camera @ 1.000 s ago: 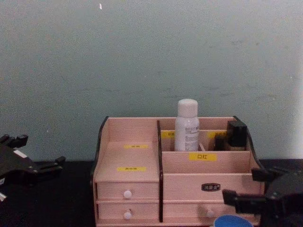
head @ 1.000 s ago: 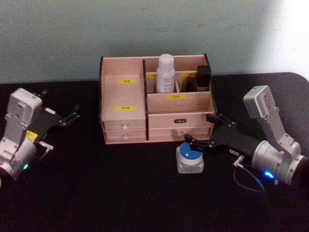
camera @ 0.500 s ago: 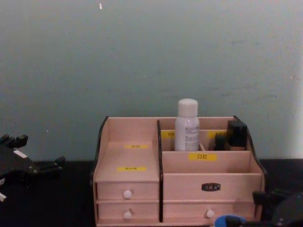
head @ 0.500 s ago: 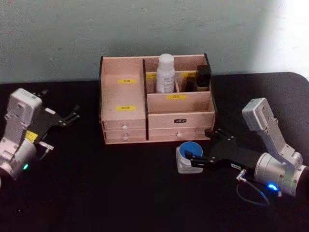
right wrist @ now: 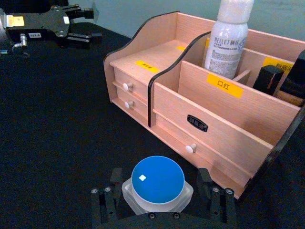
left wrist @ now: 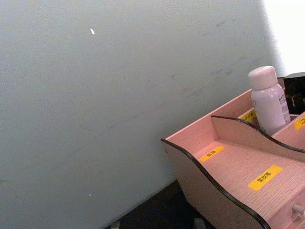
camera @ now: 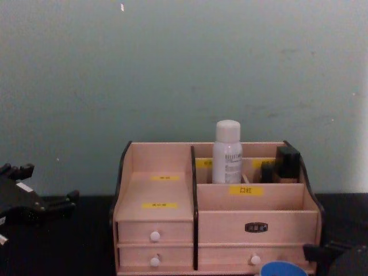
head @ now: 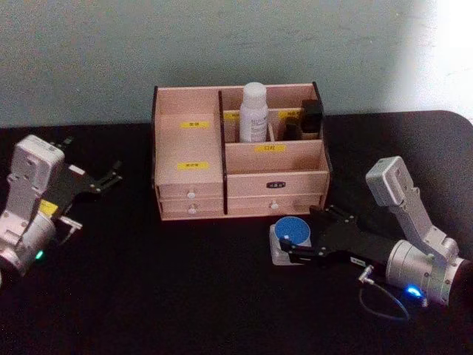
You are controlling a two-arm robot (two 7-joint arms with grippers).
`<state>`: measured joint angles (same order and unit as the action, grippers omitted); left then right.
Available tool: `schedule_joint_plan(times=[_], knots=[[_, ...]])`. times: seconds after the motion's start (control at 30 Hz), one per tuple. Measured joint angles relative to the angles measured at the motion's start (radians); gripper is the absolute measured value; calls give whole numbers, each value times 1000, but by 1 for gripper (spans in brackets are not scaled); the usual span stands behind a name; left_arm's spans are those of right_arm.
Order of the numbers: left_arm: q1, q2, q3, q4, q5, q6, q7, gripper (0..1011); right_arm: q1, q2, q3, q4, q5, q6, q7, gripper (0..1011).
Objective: Pick up the facial cleanser and watermelon frost from the table and place them into the tiered storage box.
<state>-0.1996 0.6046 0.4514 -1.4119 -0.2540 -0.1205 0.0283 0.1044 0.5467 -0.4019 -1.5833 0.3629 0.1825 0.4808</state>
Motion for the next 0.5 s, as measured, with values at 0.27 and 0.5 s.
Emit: schedule_joint_plan(times=[0.27, 0.5], knots=[[0, 0, 0, 0, 0, 0, 0, 1001, 6, -4, -12, 14, 0, 2, -7, 1002], [0, 0, 0, 0, 0, 0, 0, 1001, 10, -8, -20, 26, -4, 1, -14, 1002]])
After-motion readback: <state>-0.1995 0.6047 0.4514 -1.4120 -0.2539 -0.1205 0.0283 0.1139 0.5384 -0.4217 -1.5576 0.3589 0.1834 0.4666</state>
